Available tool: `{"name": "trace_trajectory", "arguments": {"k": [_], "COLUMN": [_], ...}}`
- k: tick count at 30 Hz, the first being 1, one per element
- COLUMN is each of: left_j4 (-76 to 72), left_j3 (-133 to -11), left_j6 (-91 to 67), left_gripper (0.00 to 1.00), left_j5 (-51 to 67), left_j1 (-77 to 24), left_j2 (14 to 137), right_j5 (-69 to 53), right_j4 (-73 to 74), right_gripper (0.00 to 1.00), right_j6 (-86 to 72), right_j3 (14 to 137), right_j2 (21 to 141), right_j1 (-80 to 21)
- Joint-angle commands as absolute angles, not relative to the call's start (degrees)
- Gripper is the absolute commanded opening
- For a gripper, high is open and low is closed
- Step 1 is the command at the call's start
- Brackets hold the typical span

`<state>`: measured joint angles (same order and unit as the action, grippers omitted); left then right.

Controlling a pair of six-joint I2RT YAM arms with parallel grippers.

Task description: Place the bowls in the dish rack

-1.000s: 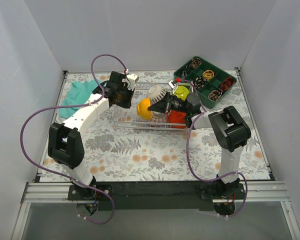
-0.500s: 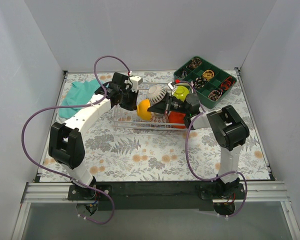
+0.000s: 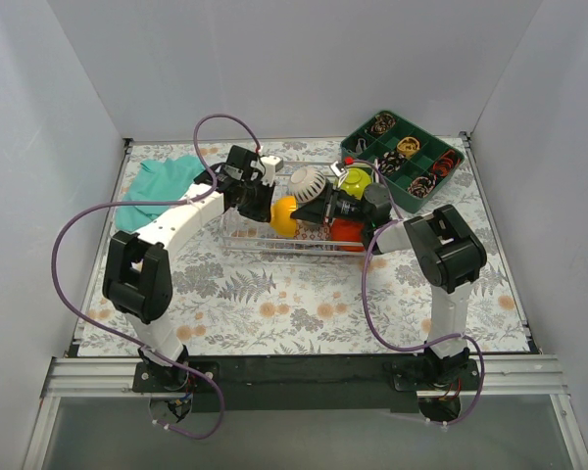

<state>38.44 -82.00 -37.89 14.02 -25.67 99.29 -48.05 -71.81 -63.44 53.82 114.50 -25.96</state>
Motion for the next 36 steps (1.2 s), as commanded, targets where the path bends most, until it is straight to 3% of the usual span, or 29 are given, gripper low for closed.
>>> {"name": "trace_trajectory", "arguments": {"k": [1,11,21,36], "left_j4": [36.48,35.86,35.07,34.72], "left_j3": [-83.58,-85.78,-89.47,-92.72], "left_j6": [-38.5,-39.11,-39.82,-40.34], "left_gripper": [0.0,0.0,0.0,0.0], "left_j5": [16.35,18.28,19.16,18.46], "left_j1": [-26.63,-26.98,-28.39,-31.38], "left_j2": [100.19,102.3,105.03,107.14], "right_j5": [-48.33,-50.45,-50.01,-47.9], "right_j4": [-72.43,-61.02,-40.71,-26.37], "right_gripper": [0.28,0.42,0.46,0.46], "right_j6": [-60.65,-52.22,-34.64,-21.98], "right_j3": [55.46,54.58,55.72,54.49], "right_j2": [113.47,106.53,100.46,92.21], "right_j1": [-25.14,-21.45,-18.81,-10.64]}}
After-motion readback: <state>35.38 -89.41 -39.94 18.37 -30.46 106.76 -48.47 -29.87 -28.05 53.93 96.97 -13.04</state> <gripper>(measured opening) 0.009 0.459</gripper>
